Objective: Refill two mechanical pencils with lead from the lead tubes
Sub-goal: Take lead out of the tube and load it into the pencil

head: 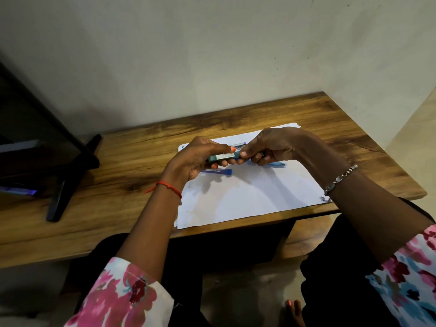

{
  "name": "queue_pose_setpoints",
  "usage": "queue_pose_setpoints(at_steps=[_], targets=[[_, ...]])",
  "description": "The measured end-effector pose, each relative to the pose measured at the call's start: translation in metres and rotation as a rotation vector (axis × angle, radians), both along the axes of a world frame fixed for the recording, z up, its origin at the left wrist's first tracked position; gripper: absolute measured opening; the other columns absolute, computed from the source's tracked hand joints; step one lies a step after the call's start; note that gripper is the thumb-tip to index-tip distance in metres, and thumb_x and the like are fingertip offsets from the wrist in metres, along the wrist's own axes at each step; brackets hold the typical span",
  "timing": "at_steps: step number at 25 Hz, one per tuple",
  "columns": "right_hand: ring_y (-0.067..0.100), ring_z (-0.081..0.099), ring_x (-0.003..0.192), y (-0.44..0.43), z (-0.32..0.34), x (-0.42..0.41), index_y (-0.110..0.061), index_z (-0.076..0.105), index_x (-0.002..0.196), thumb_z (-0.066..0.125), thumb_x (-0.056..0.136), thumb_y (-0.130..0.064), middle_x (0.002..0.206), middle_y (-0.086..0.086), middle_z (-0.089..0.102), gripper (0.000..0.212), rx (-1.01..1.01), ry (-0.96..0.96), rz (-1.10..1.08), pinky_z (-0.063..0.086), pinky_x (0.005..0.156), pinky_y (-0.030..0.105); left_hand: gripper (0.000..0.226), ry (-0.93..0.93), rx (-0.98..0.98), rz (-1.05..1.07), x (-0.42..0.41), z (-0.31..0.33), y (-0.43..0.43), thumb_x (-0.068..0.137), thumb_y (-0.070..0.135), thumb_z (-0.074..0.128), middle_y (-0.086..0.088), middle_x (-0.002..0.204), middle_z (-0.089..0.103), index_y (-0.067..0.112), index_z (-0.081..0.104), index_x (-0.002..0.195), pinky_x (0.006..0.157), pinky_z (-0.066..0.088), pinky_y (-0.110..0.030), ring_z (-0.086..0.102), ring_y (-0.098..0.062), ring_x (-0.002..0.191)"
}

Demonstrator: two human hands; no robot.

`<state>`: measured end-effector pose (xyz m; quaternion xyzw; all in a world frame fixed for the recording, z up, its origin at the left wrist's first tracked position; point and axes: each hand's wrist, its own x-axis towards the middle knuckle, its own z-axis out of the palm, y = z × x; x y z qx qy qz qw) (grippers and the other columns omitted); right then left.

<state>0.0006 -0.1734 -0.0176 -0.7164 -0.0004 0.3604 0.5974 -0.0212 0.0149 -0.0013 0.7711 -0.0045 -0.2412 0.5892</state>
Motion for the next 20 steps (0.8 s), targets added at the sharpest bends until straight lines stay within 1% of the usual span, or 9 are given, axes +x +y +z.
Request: queue_pose_setpoints(at_steps=[5,9,13,16,20], targets=[[0.004,0.040,0.043,0.0024,-0.0006,-0.0022,0.002,0.064,0.090,0.052,0.088,-0.001,0.074,0.004,0.071,0.012,0.039,0.055,-0.023,0.032,0.039,0.011,0.010,0.005,-0.029,-0.002,0.0002,0.0003,0.0010,0.081,0.010,0.064,-0.008,0.062,0.068,0.001,0.068,0.083,0.035,0.034,-0.012,0.049,-0.005,0.039],[0.004,0.038,0.042,0.0018,-0.0002,-0.0016,0.001,0.065,0.085,0.052,0.089,-0.002,0.068,0.002,0.070,0.013,0.085,0.053,-0.076,0.029,0.039,0.010,0.012,0.019,-0.076,0.000,0.0010,-0.0009,0.0036,0.084,0.014,0.062,0.000,0.059,0.070,0.005,0.068,0.085,0.037,0.037,-0.011,0.053,-0.003,0.042],[0.004,0.040,0.043,0.0014,0.0008,-0.0015,0.002,0.064,0.084,0.053,0.088,-0.002,0.072,0.004,0.070,0.012,0.098,0.031,-0.100,0.031,0.038,0.011,0.012,0.023,-0.093,-0.003,0.0016,-0.0004,0.0038,0.085,0.015,0.060,0.001,0.059,0.071,0.006,0.068,0.084,0.037,0.037,-0.011,0.053,-0.002,0.042],[0.004,0.041,0.045,0.0001,0.0010,-0.0011,0.002,0.064,0.088,0.053,0.088,-0.001,0.072,0.004,0.072,0.011,0.119,0.035,-0.106,0.034,0.039,0.011,0.012,0.020,-0.102,0.009,0.0010,0.0007,0.0033,0.085,0.014,0.060,0.001,0.058,0.070,0.004,0.067,0.084,0.037,0.038,-0.011,0.052,-0.002,0.041],[0.005,0.040,0.047,0.0009,0.0010,-0.0020,0.006,0.063,0.092,0.054,0.088,0.000,0.070,0.005,0.072,0.012,0.143,0.043,-0.156,0.035,0.039,0.011,0.013,0.013,-0.114,0.029,0.0010,-0.0018,0.0013,0.085,0.014,0.060,0.000,0.060,0.071,0.003,0.068,0.084,0.040,0.042,-0.012,0.056,-0.004,0.044]])
